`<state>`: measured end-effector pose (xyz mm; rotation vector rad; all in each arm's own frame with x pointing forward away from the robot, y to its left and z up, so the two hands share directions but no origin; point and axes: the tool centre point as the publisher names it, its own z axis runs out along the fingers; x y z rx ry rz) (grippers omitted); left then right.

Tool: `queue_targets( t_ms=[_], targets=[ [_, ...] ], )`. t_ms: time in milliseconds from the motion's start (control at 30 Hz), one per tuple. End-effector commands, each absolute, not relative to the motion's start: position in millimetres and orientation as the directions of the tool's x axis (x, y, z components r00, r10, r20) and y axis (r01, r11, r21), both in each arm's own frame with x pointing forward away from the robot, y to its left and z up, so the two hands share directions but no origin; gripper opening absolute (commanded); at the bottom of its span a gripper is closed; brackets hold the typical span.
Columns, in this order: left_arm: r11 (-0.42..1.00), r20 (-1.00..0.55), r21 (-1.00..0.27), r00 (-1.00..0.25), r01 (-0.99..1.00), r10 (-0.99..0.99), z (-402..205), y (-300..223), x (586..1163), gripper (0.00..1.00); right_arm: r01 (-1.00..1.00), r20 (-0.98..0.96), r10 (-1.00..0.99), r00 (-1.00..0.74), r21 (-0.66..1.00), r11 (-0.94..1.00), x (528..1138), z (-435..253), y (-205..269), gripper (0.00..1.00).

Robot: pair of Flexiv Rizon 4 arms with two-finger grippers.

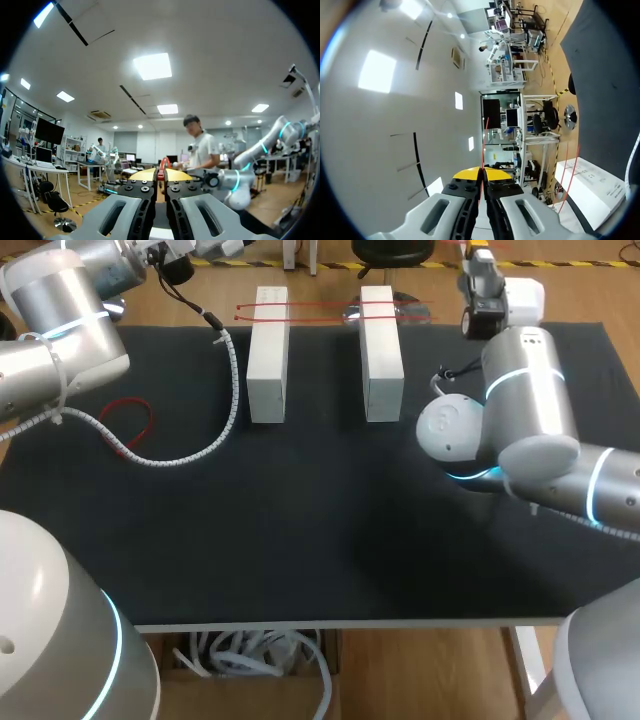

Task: Grab the tape and strap the tape.

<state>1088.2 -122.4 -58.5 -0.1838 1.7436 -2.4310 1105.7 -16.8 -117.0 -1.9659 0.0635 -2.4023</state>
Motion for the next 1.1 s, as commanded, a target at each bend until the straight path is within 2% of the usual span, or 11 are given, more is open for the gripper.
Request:
queue_targets(
  t_ms=[33,333,933,1100],
  targets=[
    [-0.316,0.015,-0.948,-0.982,0.047,-0.19,-58.6,-122.7,1087.7,0.0,0.001,0.979,-0.036,-0.199,-0.037,-0.999,1105.3,-113.5,-16.3,0.0],
    [-0.316,0.015,-0.948,-0.982,0.047,-0.19,-58.6,-122.7,1087.7,0.0,-0.008,0.984,0.076,-0.161,0.075,-0.997,1104.1,-110.2,-17.3,0.0],
    [-0.316,0.015,-0.948,-0.982,0.047,-0.19,-58.6,-122.7,1087.7,0.0,0.008,0.982,0.08,-0.169,0.083,-0.997,1102.8,-108.9,-13.3,0.0],
    [-0.12,-0.135,-0.98,-0.971,0.161,-0.196,-54.6,-125.1,1084.7,0.0,0.017,0.982,0.091,-0.165,0.095,-0.995,1101.4,-109.7,-11.2,0.0]
  ],
)
